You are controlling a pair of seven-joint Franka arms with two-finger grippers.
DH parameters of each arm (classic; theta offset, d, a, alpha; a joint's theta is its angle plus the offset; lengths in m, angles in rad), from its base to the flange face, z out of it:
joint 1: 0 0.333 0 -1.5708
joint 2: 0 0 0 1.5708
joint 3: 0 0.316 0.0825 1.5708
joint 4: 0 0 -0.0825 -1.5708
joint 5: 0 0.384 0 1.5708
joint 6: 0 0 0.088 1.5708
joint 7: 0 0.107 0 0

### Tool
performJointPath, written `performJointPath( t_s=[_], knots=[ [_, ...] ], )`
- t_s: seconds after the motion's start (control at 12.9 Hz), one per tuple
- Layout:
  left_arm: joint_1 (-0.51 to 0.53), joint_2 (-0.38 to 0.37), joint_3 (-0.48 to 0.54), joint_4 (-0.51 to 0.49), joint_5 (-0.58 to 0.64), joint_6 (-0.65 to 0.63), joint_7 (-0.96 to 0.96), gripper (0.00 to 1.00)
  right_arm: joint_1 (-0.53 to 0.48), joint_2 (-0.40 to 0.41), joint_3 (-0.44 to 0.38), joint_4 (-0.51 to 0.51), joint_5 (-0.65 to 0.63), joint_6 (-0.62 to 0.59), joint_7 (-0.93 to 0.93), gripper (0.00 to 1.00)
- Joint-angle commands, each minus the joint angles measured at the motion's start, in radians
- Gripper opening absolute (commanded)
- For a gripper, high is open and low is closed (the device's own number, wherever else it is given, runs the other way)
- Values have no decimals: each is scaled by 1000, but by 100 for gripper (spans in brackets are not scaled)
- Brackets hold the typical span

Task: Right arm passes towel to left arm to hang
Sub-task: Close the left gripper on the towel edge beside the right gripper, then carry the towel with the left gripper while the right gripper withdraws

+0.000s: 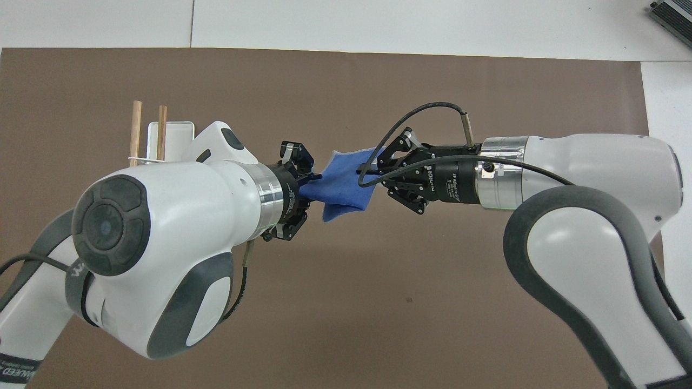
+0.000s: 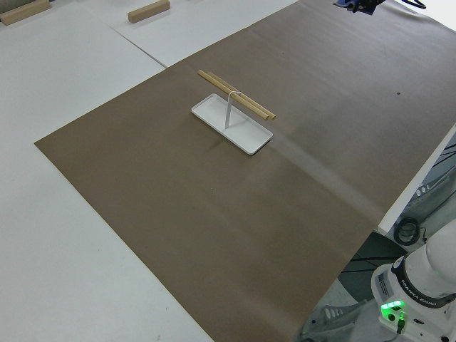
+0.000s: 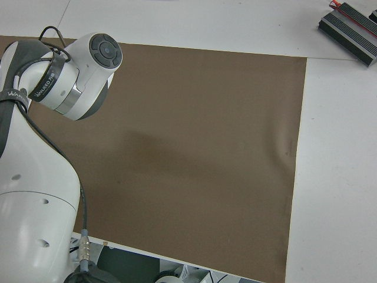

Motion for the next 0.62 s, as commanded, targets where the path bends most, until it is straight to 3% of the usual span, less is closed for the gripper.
performJointPath(
  t_s=[0.0,0.46,0.54],
  knots=[
    [-7,-21,5,-23,-21,17,6,0,-9,4,-5,16,-17,-31,11,0],
    [11,-20,8,-23,-21,41,119,0,-15,3,-6,16,-18,-38,11,0],
    [25,-20,9,-26,-19,38,147,0,-17,0,-6,16,-23,-39,7,22]
  ],
)
